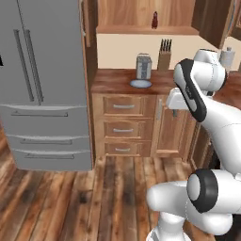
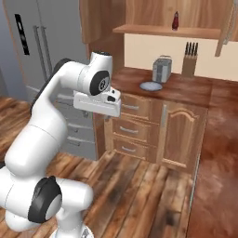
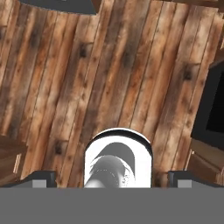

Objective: Move the hot dog bun to the plate on the dining table and place the condiment next to that plate. Then navigate to the fridge and take the sausage and place it on the plate as well.

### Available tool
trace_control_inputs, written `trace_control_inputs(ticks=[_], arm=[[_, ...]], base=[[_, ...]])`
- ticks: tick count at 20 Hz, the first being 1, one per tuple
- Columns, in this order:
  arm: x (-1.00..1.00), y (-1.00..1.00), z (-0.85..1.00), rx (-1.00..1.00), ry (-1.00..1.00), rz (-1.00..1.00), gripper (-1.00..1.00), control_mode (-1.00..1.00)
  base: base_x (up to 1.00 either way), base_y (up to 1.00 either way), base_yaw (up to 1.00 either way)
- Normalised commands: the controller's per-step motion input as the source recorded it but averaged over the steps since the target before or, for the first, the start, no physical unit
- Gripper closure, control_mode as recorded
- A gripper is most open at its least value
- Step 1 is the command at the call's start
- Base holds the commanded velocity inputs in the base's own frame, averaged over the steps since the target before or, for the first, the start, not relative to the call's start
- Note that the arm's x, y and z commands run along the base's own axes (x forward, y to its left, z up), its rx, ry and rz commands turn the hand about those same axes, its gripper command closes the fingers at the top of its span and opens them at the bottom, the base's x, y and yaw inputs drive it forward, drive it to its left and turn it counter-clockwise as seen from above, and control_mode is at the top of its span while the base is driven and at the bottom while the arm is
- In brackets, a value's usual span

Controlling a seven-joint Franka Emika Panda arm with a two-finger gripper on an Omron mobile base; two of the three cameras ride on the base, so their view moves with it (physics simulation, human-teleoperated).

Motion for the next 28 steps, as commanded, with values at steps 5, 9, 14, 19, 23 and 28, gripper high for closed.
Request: trace_control_inputs(ticks=[5, 9, 14, 19, 23, 28], arm=[[0.0, 0.0, 0.0, 0.0, 0.0, 0.0, -1.0, 1.0], [0.0, 0.0, 0.0, 0.0, 0.0, 0.0, -1.0, 1.0], [0.0, 0.0, 0.0, 0.0, 0.0, 0.0, -1.0, 1.0], [0.0, 0.0, 0.0, 0.0, 0.0, 0.0, -1.0, 1.0], [0.0, 0.0, 0.0, 0.0, 0.0, 0.0, -1.0, 1.0], [0.0, 0.0, 0.0, 0.0, 0.0, 0.0, -1.0, 1.0]], base=[[1.0, -0.27, 0.08], [1.0, -0.42, 0.15], [1.0, -0.49, 0.19], [1.0, -0.48, 0.08], [0.98, -0.36, -0.07], [0.46, -0.14, -0.12]])
